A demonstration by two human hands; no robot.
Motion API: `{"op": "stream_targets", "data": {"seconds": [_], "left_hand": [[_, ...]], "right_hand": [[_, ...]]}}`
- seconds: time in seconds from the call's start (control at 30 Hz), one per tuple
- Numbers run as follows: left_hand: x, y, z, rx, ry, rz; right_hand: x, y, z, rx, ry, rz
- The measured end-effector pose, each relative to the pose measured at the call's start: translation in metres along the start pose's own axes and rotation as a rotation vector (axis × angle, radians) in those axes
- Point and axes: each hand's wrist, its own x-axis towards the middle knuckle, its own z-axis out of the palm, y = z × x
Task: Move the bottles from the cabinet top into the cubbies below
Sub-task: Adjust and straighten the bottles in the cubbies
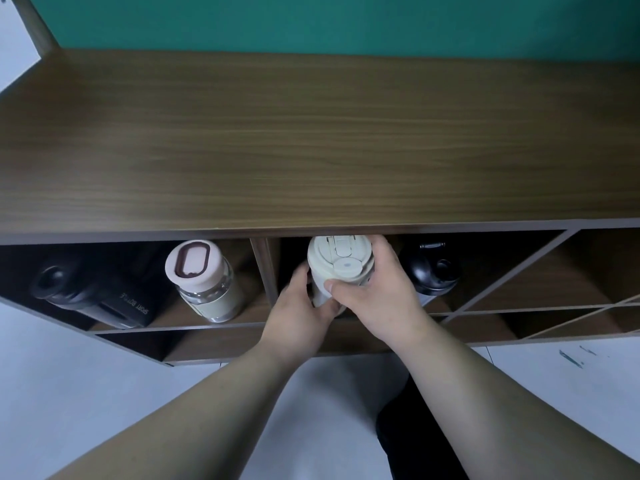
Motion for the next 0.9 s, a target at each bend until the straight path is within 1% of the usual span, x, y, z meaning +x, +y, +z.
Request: {"op": "stream_targets", "data": {"seconds": [0.23, 0.33, 0.4, 0.5, 0.57, 0.63, 0.77, 0.83, 0.9], "left_hand": [[-0.001, -0.002, -0.001, -0.005, -0.006, 0.006], [-0.007, -0.003, -0.008, 0.017, -0.035, -0.009], [-0.013, -0.007, -0.015, 0.051, -0.107, -0.019], [-0.028, -0.019, -0.033, 0.148, -0.224, -0.043], [-0.036, -0.029, -0.047, 0.216, -0.287, -0.039], [-0.043, -0.037, -0.066, 0.311, -0.296, -0.060], [-0.051, -0.056, -0.101, 0.328, -0.239, -0.099], [-0.051, -0.073, -0.116, 0.323, -0.200, -0.143], [-0.047, -0.089, -0.129, 0.324, -0.121, -0.188]], "right_hand": [[-0.002, -0.002, -0.002, 0.004, -0.028, 0.001], [-0.011, -0.010, -0.011, -0.070, -0.035, -0.036], [-0.022, -0.018, -0.018, -0.158, 0.023, -0.121], [-0.049, -0.037, -0.017, -0.280, 0.175, -0.284], [-0.066, -0.044, -0.002, -0.298, 0.204, -0.384], [-0.079, -0.047, 0.019, -0.307, 0.127, -0.417], [-0.086, -0.046, 0.065, -0.235, -0.195, -0.336], [-0.083, -0.046, 0.087, -0.187, -0.298, -0.212], [-0.077, -0.046, 0.108, -0.123, -0.336, -0.070]]}}
